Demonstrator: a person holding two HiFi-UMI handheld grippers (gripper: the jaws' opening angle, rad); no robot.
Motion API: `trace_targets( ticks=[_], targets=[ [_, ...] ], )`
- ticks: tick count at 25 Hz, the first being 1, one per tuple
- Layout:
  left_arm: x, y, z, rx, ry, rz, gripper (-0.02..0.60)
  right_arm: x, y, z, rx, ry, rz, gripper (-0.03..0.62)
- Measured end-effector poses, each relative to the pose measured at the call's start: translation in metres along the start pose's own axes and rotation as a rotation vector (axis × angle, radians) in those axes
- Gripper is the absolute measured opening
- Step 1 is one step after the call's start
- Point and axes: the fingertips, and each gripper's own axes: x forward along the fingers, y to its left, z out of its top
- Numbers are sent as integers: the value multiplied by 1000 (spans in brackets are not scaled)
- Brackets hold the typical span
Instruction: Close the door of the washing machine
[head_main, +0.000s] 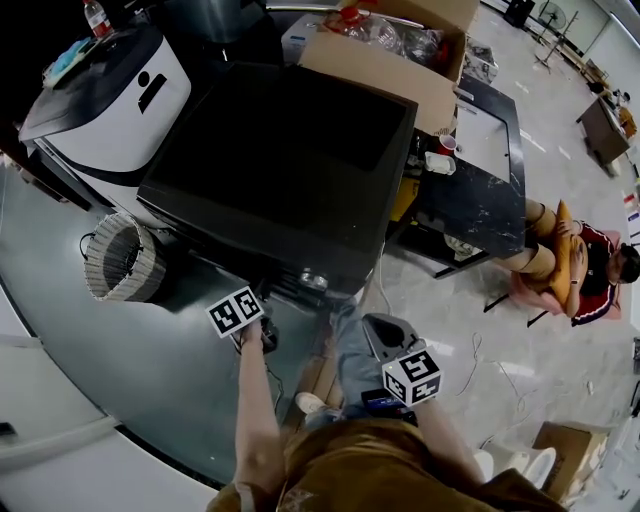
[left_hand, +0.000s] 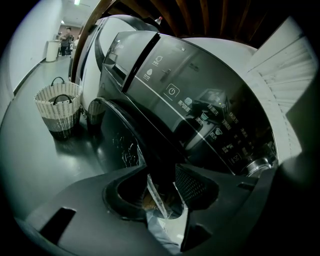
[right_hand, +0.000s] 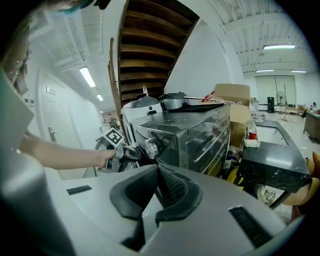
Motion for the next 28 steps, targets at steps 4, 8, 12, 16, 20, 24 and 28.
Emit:
trace_targets(
  ticks=[4, 8, 12, 16, 20, 24, 28],
  targets=[
    [-2, 1, -1, 27, -53, 3, 197, 0, 3, 0, -8, 0, -7, 11],
    [-6, 1, -3, 73, -92, -19, 199, -6, 2, 2, -14, -6, -27, 11],
    [-14, -3, -6, 133, -104, -46, 199, -8, 11, 7, -60, -10, -15, 11],
    [-32, -7, 1, 175, -165, -68, 199, -6, 30, 12, -97, -22, 11, 11],
    [-55, -16, 3, 262, -200, -72, 184, -3, 53, 14, -183, -21, 36, 12],
    [-89, -35, 1, 378, -246, -117, 134, -2, 74, 21, -196, -41, 53, 11],
    [-134, -57, 6, 449, -351, -166, 84, 0, 90, 23, -226, -41, 50, 11]
  ],
)
